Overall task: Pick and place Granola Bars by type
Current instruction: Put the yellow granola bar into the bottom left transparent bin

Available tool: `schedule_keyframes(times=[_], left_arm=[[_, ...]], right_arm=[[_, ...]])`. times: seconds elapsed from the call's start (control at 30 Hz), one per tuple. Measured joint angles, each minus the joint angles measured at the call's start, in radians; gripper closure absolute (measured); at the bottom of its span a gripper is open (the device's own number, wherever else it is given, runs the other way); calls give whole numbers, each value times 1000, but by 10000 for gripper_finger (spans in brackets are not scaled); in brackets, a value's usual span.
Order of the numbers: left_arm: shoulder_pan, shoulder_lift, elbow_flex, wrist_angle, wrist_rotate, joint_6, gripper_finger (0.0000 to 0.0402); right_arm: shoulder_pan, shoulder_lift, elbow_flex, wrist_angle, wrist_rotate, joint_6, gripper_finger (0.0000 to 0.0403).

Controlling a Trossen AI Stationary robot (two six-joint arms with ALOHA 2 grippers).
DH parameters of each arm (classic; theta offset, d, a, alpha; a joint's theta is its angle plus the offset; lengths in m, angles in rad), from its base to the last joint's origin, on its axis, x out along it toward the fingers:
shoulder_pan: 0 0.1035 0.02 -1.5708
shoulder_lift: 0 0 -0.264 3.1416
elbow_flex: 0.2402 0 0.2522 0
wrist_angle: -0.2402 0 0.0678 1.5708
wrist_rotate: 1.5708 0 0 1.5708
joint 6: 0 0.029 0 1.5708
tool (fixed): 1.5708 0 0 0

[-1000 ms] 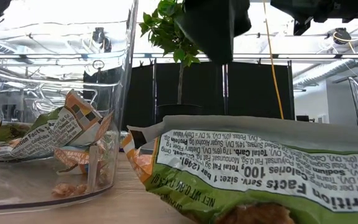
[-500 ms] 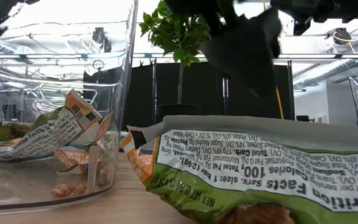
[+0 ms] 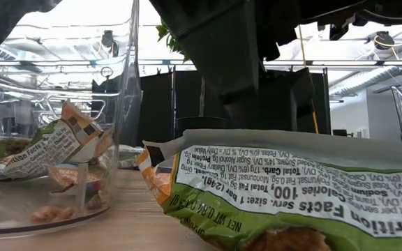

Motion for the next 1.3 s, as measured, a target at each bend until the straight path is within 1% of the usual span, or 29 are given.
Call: schedule_keyframes(times=[0.13,0.27,0.43,0.5,0.6,0.67,0.73,0.8,0.97,1.0,1.1,1.2,1.3], left_arm=[[-2,0,0,-12,3,-13,135],[-3,18,0,-10,39,-25,135],[-3,33,-27,22,95,-35,135],[-3,31,-48,66,104,-35,135],[-3,31,-51,80,110,-33,139],[-3,31,-51,80,119,-16,157],[-3,31,-51,80,119,10,192],[-4,31,-51,81,104,37,238],[2,32,-52,94,81,91,373],[5,32,-52,96,76,94,384],[7,32,-52,105,50,103,388],[5,16,-52,112,15,150,394],[-3,-24,-53,118,-35,195,396]], right_arm=[[0,0,0,0,0,-1,403],[0,1,0,0,0,0,403],[0,3,0,-6,0,0,403],[0,5,0,-6,0,3,403],[0,6,0,-6,0,4,403],[0,7,0,-6,0,3,403],[0,7,0,-6,0,3,403],[0,7,0,-6,0,3,403],[0,7,0,-7,0,7,403],[0,7,0,-7,0,7,403],[0,7,0,-6,0,8,403],[0,7,0,-7,0,8,403],[0,7,0,-7,0,8,403]])
